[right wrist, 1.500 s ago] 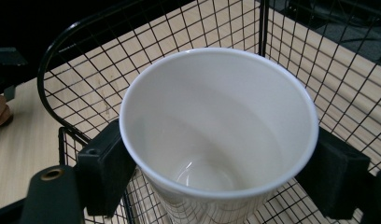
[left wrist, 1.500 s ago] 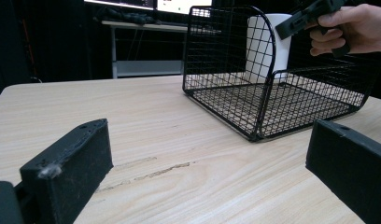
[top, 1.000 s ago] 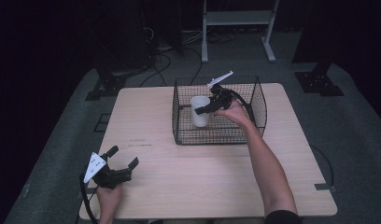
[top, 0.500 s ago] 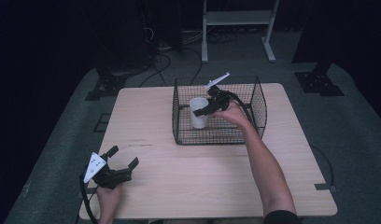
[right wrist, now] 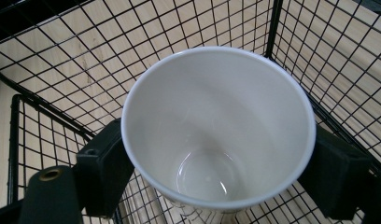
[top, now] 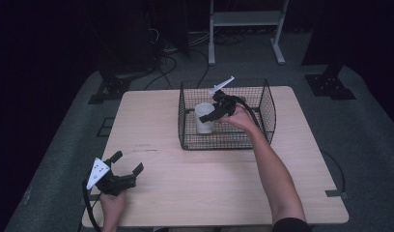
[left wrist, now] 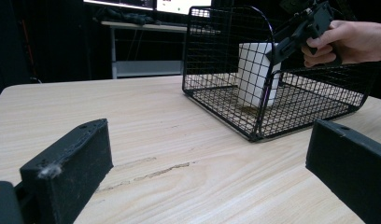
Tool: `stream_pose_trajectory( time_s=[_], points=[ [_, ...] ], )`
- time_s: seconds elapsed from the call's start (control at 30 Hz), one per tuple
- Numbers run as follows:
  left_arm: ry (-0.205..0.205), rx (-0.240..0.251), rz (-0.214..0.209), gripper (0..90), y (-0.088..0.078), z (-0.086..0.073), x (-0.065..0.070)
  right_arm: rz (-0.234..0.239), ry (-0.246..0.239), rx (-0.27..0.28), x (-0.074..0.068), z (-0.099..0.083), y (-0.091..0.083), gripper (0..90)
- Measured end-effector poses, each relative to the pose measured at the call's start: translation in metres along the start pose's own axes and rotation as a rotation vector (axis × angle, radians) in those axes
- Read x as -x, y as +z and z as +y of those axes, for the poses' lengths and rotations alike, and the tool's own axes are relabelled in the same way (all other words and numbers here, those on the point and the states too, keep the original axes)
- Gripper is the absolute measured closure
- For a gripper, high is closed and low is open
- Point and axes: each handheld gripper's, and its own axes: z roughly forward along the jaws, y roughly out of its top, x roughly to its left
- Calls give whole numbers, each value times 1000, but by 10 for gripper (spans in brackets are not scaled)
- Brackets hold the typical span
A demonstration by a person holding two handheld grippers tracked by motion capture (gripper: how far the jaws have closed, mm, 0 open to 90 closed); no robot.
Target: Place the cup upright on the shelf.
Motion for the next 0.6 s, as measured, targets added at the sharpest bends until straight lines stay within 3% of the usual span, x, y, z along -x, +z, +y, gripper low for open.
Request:
stream_pose_trajectory(
  time_s=[0.6],
  points=[
    [0,0,0,0,0,0,0,-7,-24,-2,-6,1,0,168]
  ],
)
